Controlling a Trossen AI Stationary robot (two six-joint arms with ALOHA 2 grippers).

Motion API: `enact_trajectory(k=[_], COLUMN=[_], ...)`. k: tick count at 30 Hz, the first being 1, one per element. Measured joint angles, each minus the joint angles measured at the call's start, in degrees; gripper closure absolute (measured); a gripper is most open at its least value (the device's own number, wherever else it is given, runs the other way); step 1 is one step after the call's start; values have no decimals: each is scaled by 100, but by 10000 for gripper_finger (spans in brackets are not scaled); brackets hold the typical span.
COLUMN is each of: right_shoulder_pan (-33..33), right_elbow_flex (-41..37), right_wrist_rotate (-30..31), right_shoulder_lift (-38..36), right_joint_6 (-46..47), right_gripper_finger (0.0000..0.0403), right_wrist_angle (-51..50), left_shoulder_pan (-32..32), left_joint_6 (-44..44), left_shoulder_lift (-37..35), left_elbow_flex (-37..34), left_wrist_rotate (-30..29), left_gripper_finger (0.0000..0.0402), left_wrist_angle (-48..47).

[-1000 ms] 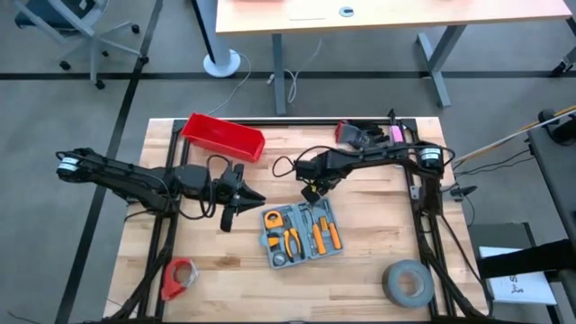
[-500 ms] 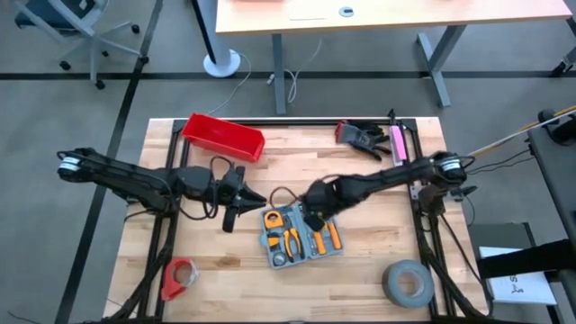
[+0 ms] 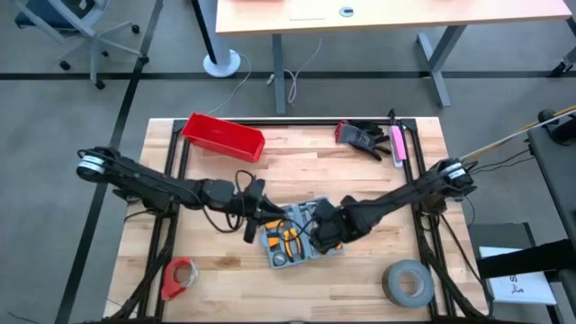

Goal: Prefit tool cases
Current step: Put the yellow screwdriver bit set into the prefit tool case

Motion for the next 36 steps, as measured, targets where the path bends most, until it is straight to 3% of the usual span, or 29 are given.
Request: enact_trajectory(k=[9,22,27,36], right_shoulder_pan=[534,1144,1273,1380], right_elbow_flex=[0,-11,-56,-105], right_wrist_rotate=[501,1454,1999,2315], right_shoulder_lift=[0,0,43,399], right_joint_6=[448,1074,1226,1241], right_gripper_finger=[302,308,298,310], right_wrist_angle=[56,82,119,558], left_shoulder_pan=[0,48,61,44], left_joint_6=[-328,-961,-1366,-1731], left_shoulder_lift=[714,815,1014,1441], left_elbow_flex=[79,136,136,138], left_wrist_rotate=[-72,-900,-914,-784], left_gripper_finger=[335,335,335,335], left_wrist_angle=[511,579,555,1026])
